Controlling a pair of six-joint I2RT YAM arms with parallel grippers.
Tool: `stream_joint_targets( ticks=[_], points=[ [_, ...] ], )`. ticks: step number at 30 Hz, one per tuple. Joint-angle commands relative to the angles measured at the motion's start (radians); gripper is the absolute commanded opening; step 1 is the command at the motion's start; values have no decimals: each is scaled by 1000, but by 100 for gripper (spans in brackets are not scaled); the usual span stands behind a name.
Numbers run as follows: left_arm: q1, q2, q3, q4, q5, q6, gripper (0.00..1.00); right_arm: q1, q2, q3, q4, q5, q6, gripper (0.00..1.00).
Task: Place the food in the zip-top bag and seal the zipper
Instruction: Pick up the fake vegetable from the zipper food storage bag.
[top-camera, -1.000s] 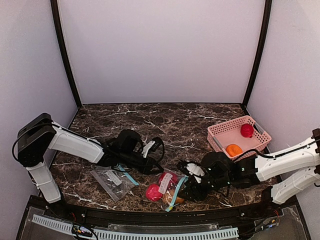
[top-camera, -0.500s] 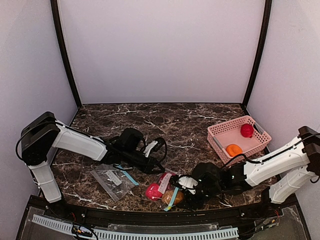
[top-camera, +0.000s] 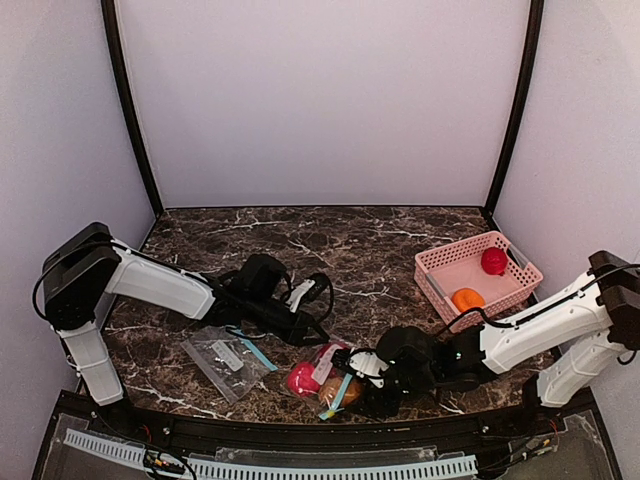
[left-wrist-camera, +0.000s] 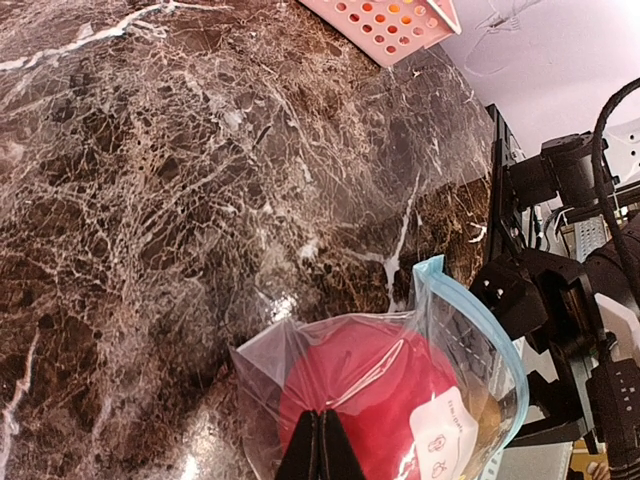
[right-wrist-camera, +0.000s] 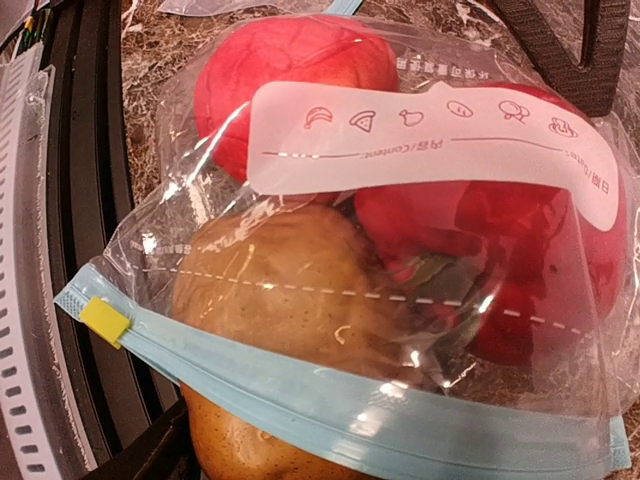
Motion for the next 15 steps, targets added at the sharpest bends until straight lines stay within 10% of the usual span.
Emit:
stream_joint_targets(
  ticks=[1, 9, 15],
  points=[
    [0, 3, 20, -34, 28, 19, 1, 6, 15, 34, 57, 16, -8, 70],
    [-1, 4, 16, -30, 27, 17, 1, 5, 28, 53, 58, -29, 2, 73],
    [1, 1, 14, -31, 21, 16, 1, 6, 20, 60, 46, -30, 11, 50]
  ],
)
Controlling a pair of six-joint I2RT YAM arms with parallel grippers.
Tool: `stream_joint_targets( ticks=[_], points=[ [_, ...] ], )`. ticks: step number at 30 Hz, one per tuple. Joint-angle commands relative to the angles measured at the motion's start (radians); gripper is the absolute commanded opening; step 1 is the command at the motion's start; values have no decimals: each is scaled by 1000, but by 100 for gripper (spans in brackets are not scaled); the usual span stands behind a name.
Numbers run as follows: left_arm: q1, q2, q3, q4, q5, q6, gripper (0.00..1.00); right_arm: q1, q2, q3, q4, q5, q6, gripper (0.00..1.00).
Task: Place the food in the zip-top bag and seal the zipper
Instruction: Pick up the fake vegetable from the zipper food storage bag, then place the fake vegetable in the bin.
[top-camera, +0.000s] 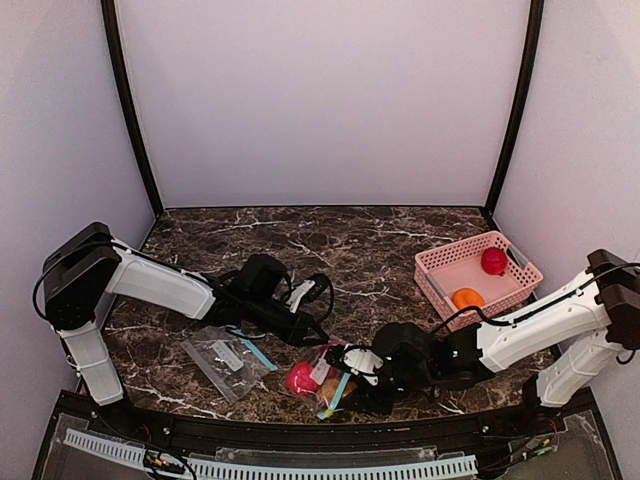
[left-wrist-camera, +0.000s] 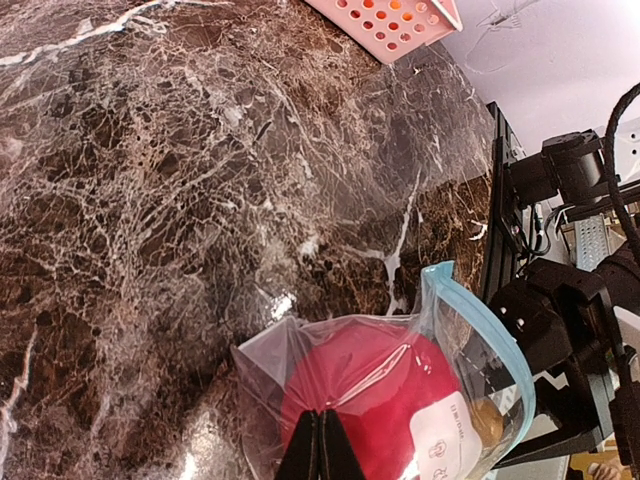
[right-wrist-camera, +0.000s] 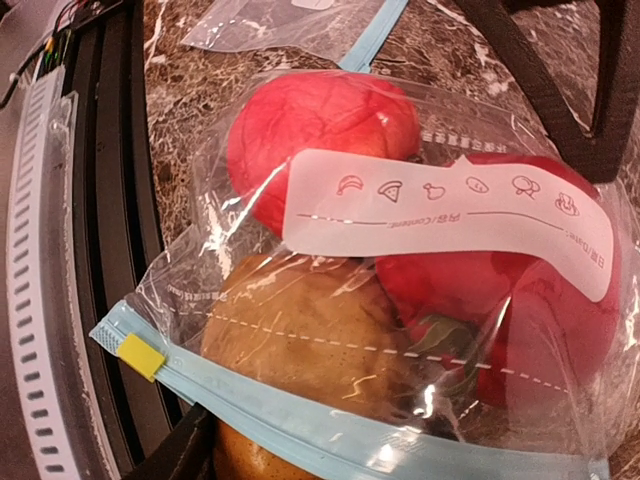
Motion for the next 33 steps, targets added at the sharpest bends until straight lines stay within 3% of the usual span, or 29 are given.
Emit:
stream_joint_targets(
  ticks=[1, 5, 14, 18, 25, 29, 31, 33],
  points=[
    [2, -1, 10, -25, 18, 14, 1, 5, -3, 27, 4, -5, 9, 46],
    [11, -7, 7, -27, 15, 17, 1, 7, -46, 24, -63, -28, 34, 37],
    [60, -56, -15, -73, -1, 58, 1, 13, -268, 19, -333, -46, 193, 37],
    [82, -85, -24, -101, -10, 83, 1, 13, -347, 56, -543, 25, 291, 37],
    [101, -124, -26, -186, -83, 143, 2, -30, -522, 212, -846, 314, 416, 37],
    [101, -167, -37, -199, -119, 154, 22, -197, -544, 287, -922, 371, 385, 39],
    [101, -199, -43, -207, -144, 155, 43, -311, -543, 296, -927, 382, 355, 42],
    [101, -237, -47, -221, -189, 152, 57, -416, -533, 300, -925, 398, 333, 45]
  ],
)
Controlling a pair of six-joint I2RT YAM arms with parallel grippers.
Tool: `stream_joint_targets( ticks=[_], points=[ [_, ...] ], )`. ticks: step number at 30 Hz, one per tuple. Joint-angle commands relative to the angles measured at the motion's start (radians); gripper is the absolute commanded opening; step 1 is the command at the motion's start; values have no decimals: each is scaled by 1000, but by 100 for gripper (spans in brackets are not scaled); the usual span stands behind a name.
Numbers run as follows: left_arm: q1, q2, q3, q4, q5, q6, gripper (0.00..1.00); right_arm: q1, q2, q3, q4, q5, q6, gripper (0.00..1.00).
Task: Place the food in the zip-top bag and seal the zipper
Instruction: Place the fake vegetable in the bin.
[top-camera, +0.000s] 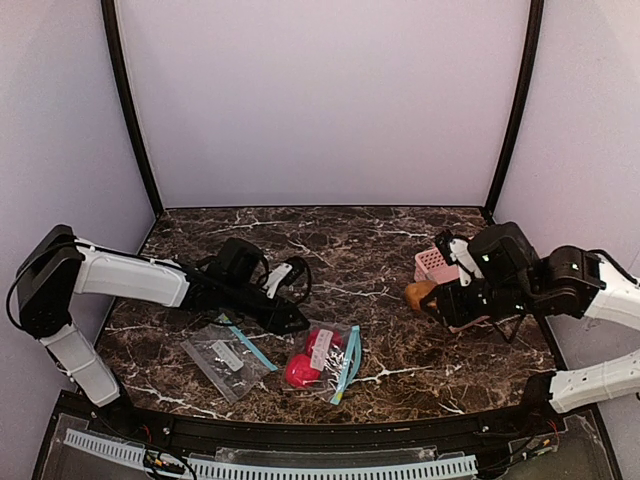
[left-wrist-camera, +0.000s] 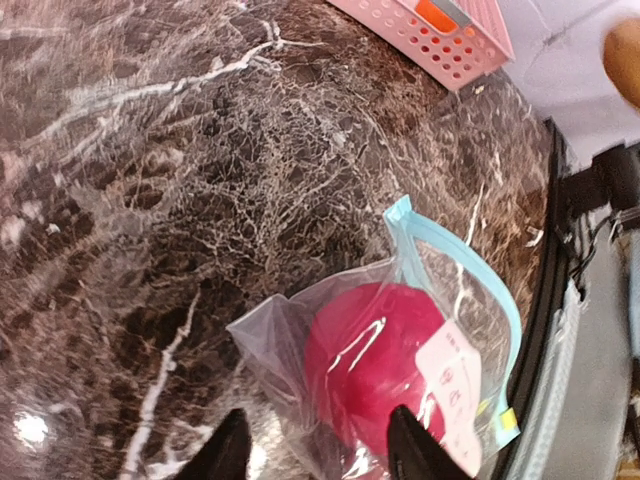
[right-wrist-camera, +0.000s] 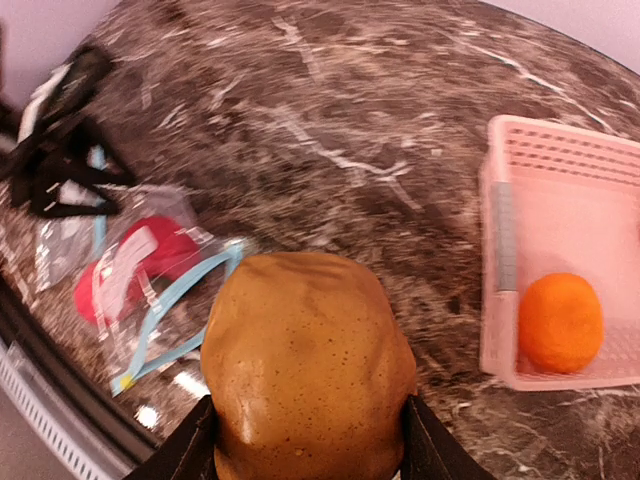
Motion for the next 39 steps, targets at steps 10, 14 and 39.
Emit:
stream_joint_targets(
  ticks=[10, 14, 39],
  points=[
    [-29, -352, -181, -40, -143, -183, 72, -603, 126, -96, 176, -130, -190, 47],
    [-129, -449, -259, -3, -214, -273, 72, -705, 182, -102, 230, -206, -231, 49],
    [-808, -127, -151, 140, -946, 234, 56, -733, 54, -180, 223, -378, -164, 83]
  ],
)
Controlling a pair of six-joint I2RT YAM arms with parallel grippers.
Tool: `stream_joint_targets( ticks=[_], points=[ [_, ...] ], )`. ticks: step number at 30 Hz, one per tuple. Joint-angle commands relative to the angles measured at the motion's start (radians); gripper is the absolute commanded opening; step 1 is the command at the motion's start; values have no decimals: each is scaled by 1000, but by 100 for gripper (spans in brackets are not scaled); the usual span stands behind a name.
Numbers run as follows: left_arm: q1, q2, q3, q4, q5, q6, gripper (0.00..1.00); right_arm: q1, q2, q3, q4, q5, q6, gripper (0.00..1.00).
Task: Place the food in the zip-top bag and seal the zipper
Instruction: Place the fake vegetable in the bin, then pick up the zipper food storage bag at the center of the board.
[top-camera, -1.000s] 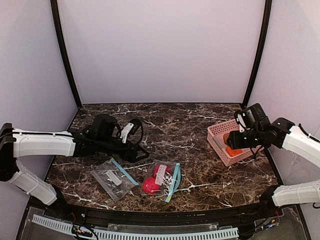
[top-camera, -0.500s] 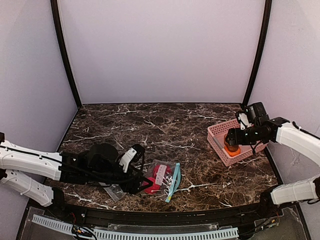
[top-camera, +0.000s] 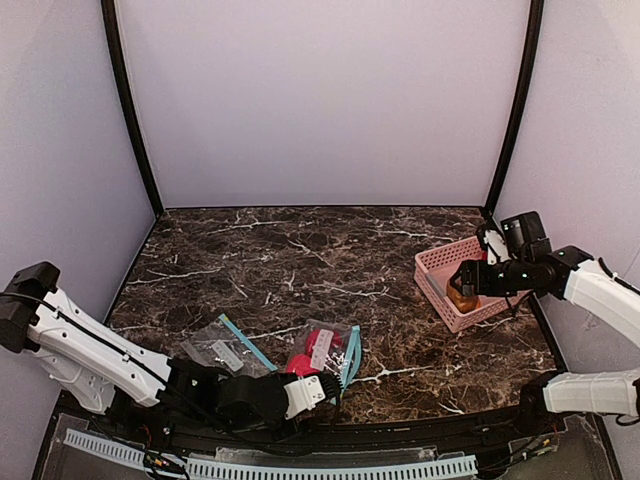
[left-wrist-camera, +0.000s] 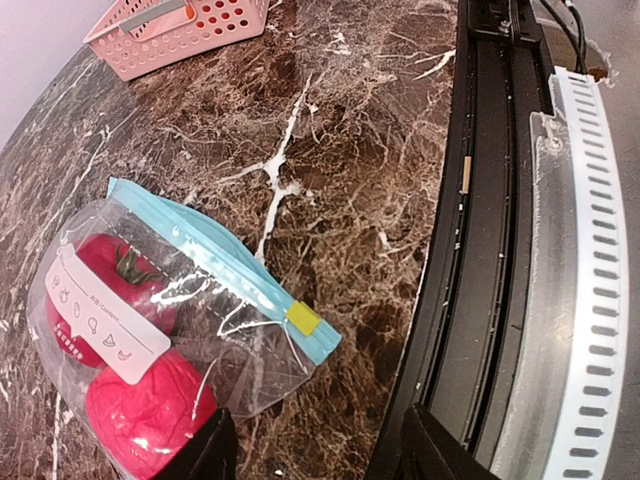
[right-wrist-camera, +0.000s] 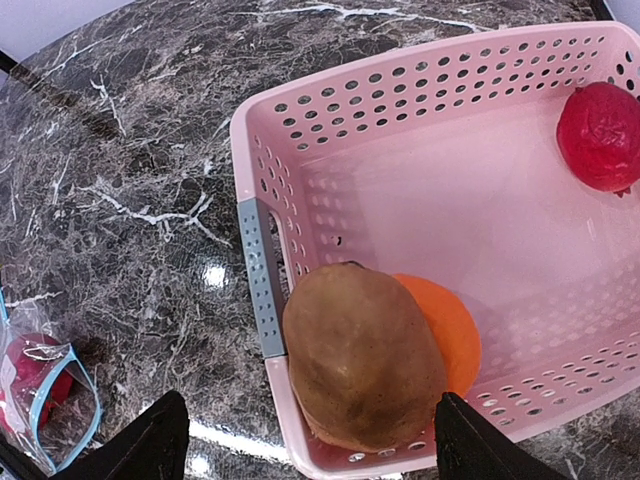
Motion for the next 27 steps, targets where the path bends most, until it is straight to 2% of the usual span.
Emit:
stream_joint_targets(
  ticks=[1, 9, 20, 25, 27],
  points=[
    [-9, 51, 53, 42, -76, 92, 56, -3, -11, -13, 25, -41, 24, 83],
    [-9, 183, 140, 19, -124, 156, 50, -3, -2, 3, 35, -59, 23, 83],
    [-9, 281, 179, -40, -119, 182, 48, -4, -14, -3, 45, -65, 23, 83],
    [-9, 310, 192, -62, -178, 195, 41, -3, -20, 0, 45, -69, 24, 83],
    [-9, 315, 196, -67, -201, 198, 35, -4, -22, 2, 44, -73, 26, 83]
  ],
)
